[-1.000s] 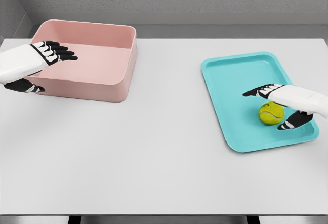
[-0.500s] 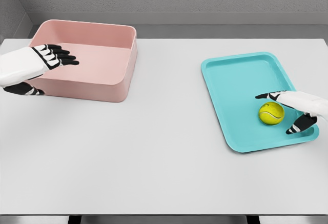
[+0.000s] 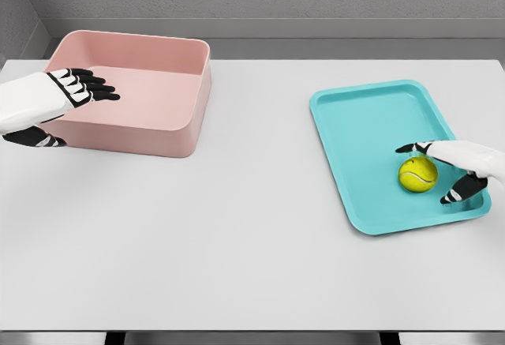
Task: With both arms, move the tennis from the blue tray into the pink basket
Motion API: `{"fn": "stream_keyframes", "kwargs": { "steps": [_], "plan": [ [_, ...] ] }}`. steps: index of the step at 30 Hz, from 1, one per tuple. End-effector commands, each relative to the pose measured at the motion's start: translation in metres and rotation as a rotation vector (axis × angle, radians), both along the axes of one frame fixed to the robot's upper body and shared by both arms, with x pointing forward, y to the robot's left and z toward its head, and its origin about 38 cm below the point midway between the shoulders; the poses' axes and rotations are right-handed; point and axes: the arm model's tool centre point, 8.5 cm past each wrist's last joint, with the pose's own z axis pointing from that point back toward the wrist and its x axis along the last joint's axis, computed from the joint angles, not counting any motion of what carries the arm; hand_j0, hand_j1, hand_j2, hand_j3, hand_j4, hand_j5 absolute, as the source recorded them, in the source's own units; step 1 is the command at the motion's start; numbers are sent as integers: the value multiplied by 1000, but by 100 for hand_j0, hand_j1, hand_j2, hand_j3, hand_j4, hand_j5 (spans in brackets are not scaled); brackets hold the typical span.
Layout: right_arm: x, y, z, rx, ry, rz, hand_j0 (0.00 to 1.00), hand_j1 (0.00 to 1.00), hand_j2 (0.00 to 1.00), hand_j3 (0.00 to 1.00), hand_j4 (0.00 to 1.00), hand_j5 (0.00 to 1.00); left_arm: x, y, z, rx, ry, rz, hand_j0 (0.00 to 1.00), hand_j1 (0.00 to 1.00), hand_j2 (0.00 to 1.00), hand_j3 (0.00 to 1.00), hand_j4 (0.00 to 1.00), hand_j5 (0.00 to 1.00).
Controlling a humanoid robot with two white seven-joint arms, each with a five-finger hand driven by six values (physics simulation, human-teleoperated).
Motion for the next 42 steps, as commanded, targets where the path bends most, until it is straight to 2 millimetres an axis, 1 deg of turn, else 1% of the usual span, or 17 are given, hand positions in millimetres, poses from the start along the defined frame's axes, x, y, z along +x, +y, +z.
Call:
{"fn": "stream_keyframes", "kwargs": {
  "steps": [1, 4, 7, 10, 11, 12, 14, 15, 16, 18, 20, 27, 34, 42],
  "plan": [
    [1, -1, -3, -5, 11, -38, 93, 93, 93, 93, 93, 93, 0, 1, 1, -4, 0, 3, 100, 100, 100, 100, 100, 100],
    [5, 5, -3, -2, 12, -35, 94, 94, 94, 94, 94, 94, 0, 1, 1, -5, 1, 3, 100, 100, 100, 100, 100, 100],
    [3, 9, -10, -3, 33, -23, 94, 94, 94, 94, 94, 94, 0, 1, 1, -4, 1, 4, 100, 100, 100, 100, 100, 100],
    [4, 12, -9, 1, 32, -16, 93, 93, 93, 93, 93, 93, 0, 2, 0, -4, 1, 6, 100, 100, 100, 100, 100, 100],
    [5, 12, -8, 1, 30, -14, 89, 89, 89, 89, 89, 89, 0, 2, 0, -4, 1, 6, 100, 100, 100, 100, 100, 100],
    [5, 11, -8, -1, 32, -16, 82, 82, 82, 82, 82, 82, 0, 2, 0, -4, 1, 6, 100, 100, 100, 100, 100, 100],
    [4, 12, -9, -2, 33, -15, 81, 81, 81, 81, 81, 81, 0, 2, 0, -4, 1, 6, 100, 100, 100, 100, 100, 100],
    [4, 12, -10, -3, 37, -14, 74, 74, 74, 74, 74, 74, 0, 2, 0, -4, 1, 6, 100, 100, 100, 100, 100, 100],
    [3, 12, -11, -4, 43, -12, 71, 71, 71, 71, 71, 71, 0, 2, 0, -4, 1, 6, 100, 100, 100, 100, 100, 100],
    [3, 12, -11, -4, 43, -12, 70, 70, 70, 70, 70, 70, 0, 2, 0, -4, 1, 6, 100, 100, 100, 100, 100, 100],
    [3, 12, -12, -5, 46, -11, 64, 64, 64, 64, 64, 64, 0, 2, 0, -4, 1, 6, 100, 100, 100, 100, 100, 100],
    [2, 14, -11, -4, 45, -3, 53, 53, 53, 53, 53, 53, 0, 2, 0, -4, 1, 6, 100, 100, 100, 100, 100, 100],
    [2, 15, -11, -9, 41, 1, 53, 53, 53, 53, 53, 53, 0, 1, 1, -5, 1, 4, 100, 100, 100, 100, 100, 100],
    [6, 21, 0, -5, 13, 19, 52, 52, 52, 52, 52, 52, 0, 1, 1, -5, 1, 4, 100, 100, 100, 100, 100, 100]
  ]
}}
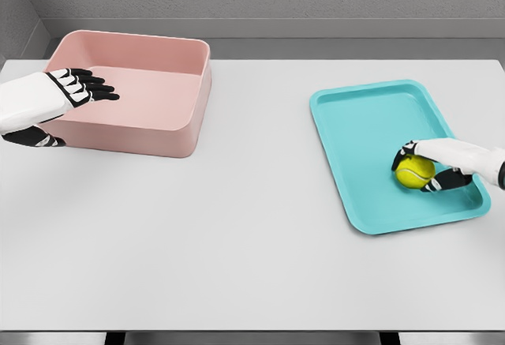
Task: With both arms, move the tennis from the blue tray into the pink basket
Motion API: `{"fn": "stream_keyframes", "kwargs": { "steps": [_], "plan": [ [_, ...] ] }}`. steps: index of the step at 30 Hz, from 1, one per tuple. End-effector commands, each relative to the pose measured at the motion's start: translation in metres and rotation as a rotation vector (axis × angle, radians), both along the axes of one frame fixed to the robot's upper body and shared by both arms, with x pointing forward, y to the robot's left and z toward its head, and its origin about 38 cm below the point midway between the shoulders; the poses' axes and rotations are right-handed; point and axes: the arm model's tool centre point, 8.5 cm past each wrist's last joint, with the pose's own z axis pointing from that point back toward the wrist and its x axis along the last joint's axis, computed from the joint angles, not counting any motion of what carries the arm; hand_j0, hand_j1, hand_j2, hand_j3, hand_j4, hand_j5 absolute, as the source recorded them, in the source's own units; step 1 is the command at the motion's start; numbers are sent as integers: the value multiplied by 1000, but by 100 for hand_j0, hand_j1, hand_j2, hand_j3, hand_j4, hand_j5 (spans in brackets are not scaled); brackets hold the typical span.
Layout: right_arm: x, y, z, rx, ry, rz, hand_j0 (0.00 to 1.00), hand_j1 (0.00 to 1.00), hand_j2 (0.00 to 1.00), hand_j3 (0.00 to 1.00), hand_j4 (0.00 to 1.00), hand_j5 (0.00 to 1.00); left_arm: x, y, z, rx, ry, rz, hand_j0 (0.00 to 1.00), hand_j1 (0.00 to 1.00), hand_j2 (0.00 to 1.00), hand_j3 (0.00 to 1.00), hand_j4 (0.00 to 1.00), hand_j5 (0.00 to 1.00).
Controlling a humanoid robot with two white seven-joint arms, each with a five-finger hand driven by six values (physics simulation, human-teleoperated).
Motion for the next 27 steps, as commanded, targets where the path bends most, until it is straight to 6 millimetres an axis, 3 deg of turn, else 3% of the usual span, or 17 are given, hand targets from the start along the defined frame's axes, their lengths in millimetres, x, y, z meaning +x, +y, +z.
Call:
{"fn": "stream_keyframes", "kwargs": {
  "steps": [1, 19, 27],
  "plan": [
    [0, 1, 1, 1, -2, 4, 52, 52, 52, 52, 52, 52, 0, 1, 1, -4, 0, 3, 100, 100, 100, 100, 100, 100],
    [14, 31, 30, 51, -89, 65, 43, 43, 43, 43, 43, 43, 0, 1, 1, -3, -1, 5, 100, 100, 100, 100, 100, 100],
    [23, 59, 38, 73, -115, 137, 42, 42, 42, 42, 42, 42, 0, 2, 1, -1, -1, 7, 100, 100, 100, 100, 100, 100]
  ]
}}
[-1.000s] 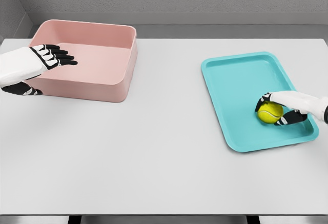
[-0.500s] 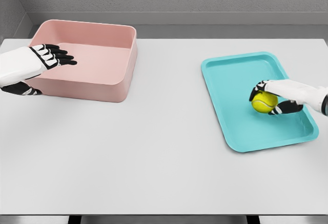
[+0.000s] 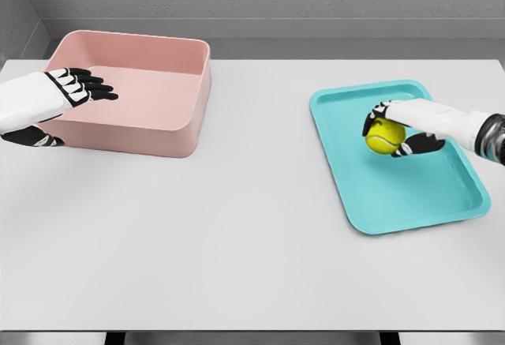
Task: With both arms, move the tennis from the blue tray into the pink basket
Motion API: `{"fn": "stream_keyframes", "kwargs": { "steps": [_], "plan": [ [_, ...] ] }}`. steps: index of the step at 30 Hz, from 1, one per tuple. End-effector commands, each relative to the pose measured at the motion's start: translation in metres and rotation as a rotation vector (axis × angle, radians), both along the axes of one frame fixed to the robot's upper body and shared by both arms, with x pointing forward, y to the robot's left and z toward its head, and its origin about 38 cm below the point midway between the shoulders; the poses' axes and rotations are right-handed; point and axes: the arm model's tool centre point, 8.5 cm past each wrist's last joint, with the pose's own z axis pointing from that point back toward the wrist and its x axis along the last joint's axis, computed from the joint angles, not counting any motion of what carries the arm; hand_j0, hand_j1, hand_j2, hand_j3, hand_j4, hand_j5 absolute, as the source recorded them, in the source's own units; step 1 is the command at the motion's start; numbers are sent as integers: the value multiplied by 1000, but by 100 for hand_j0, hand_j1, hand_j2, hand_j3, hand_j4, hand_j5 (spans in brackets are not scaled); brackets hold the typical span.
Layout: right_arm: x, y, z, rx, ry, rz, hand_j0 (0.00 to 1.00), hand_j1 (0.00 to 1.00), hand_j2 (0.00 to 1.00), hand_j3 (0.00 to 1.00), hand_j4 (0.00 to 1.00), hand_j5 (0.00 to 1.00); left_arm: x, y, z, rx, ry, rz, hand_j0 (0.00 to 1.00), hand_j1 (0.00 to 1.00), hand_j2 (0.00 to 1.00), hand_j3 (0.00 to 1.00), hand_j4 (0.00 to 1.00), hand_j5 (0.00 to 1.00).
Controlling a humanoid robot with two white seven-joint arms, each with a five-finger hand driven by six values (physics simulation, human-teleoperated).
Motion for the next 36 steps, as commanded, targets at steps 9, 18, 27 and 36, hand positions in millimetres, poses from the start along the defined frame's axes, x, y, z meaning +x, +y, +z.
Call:
{"fn": "stream_keyframes", "kwargs": {
  "steps": [9, 18, 27, 36],
  "plan": [
    [2, 50, -5, 35, 0, 152, 42, 42, 42, 42, 42, 42, 0, 1, 1, -1, 0, 4, 100, 100, 100, 100, 100, 100],
    [5, 82, -4, 51, -1, 227, 42, 42, 42, 42, 42, 42, 1, 2, 0, -2, 1, 6, 100, 100, 100, 100, 100, 100],
    [3, 116, 9, 67, -37, 376, 38, 38, 38, 38, 38, 38, 1, 2, 0, -2, 1, 8, 100, 100, 100, 100, 100, 100],
    [2, 138, 14, 84, -52, 434, 36, 36, 36, 36, 36, 36, 1, 3, 0, 2, 2, 10, 100, 100, 100, 100, 100, 100]
  ]
}}
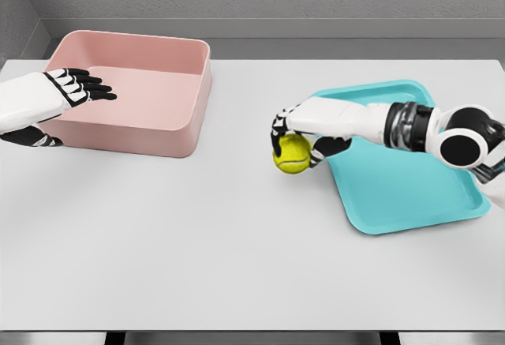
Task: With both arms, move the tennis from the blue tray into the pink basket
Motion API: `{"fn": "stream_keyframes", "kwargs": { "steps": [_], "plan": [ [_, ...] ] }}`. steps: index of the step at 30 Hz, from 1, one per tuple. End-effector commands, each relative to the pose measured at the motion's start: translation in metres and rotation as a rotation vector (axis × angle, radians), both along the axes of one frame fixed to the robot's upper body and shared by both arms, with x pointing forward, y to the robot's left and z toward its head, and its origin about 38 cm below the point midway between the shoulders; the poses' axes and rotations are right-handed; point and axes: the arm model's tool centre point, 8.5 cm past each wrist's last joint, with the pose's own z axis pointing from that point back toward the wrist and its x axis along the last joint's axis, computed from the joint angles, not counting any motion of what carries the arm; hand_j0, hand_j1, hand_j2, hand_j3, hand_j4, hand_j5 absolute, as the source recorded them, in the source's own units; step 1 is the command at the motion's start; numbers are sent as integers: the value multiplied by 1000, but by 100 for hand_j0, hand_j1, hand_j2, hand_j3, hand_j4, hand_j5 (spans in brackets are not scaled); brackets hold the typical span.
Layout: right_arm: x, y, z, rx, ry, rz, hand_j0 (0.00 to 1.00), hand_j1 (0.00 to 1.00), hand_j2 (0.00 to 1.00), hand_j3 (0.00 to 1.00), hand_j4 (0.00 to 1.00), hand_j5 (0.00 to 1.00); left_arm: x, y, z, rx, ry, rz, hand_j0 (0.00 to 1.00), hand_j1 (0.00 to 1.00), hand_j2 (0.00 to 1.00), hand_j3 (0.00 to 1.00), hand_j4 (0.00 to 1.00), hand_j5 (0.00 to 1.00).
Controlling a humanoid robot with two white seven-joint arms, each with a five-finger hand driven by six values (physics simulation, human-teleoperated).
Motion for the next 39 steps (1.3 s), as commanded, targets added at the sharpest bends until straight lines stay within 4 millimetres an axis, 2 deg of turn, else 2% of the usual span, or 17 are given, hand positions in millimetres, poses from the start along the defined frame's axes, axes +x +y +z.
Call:
{"fn": "stream_keyframes", "kwargs": {
  "steps": [1, 4, 8, 12, 20, 22, 23, 24, 25, 28, 35, 36, 37, 39],
  "plan": [
    [-1, 10, -3, 12, 12, 14, 36, 36, 36, 36, 36, 36, 0, 1, 1, -5, 1, 3, 100, 100, 100, 100, 100, 100],
    [-3, 24, -1, 16, 8, 48, 36, 36, 36, 36, 36, 36, 0, 1, 1, -4, 1, 3, 100, 100, 100, 100, 100, 100],
    [-9, 57, -2, 17, 12, 127, 36, 36, 36, 36, 36, 36, 0, 1, 1, -4, 0, 5, 100, 100, 100, 100, 100, 100],
    [-13, 72, -4, 17, 20, 159, 36, 36, 36, 36, 36, 36, 0, 1, 1, -4, 1, 5, 100, 100, 100, 100, 100, 100],
    [-9, 101, 2, 7, 31, 110, 36, 36, 36, 36, 36, 36, 0, 1, 0, -5, 1, 4, 100, 100, 100, 100, 100, 100],
    [-7, 103, 3, 5, 35, 94, 36, 36, 36, 36, 36, 36, 0, 1, 1, -4, 1, 5, 100, 100, 100, 100, 100, 100],
    [-7, 102, 3, 5, 35, 86, 46, 46, 46, 46, 46, 46, 0, 1, 1, -5, 0, 5, 100, 100, 100, 100, 100, 100],
    [-7, 102, 2, 4, 35, 88, 60, 60, 60, 60, 60, 60, 0, 1, 1, -4, 1, 5, 100, 100, 100, 100, 100, 100],
    [-7, 101, 3, 5, 34, 86, 96, 96, 96, 96, 96, 96, 0, 1, 1, -4, 1, 5, 100, 100, 100, 100, 100, 100],
    [-8, 102, 2, 6, 33, 98, 100, 100, 100, 100, 100, 100, 0, 1, 1, -6, 1, 5, 100, 100, 100, 100, 100, 100],
    [-6, 96, 4, 0, 30, 87, 100, 100, 100, 100, 100, 100, 0, 1, 1, -5, 2, 5, 100, 100, 100, 100, 100, 100],
    [-3, 88, 6, -3, 21, 68, 100, 100, 100, 100, 100, 100, 0, 1, 1, -6, 1, 5, 100, 100, 100, 100, 100, 100],
    [5, 65, 14, -11, 0, 22, 100, 100, 100, 100, 100, 100, 0, 2, 1, -3, 0, 6, 100, 100, 100, 100, 100, 100],
    [18, 15, 42, 10, -74, -56, 100, 100, 100, 100, 100, 100, -3, 3, 4, 5, 2, 1, 100, 100, 100, 100, 100, 100]
  ]
}}
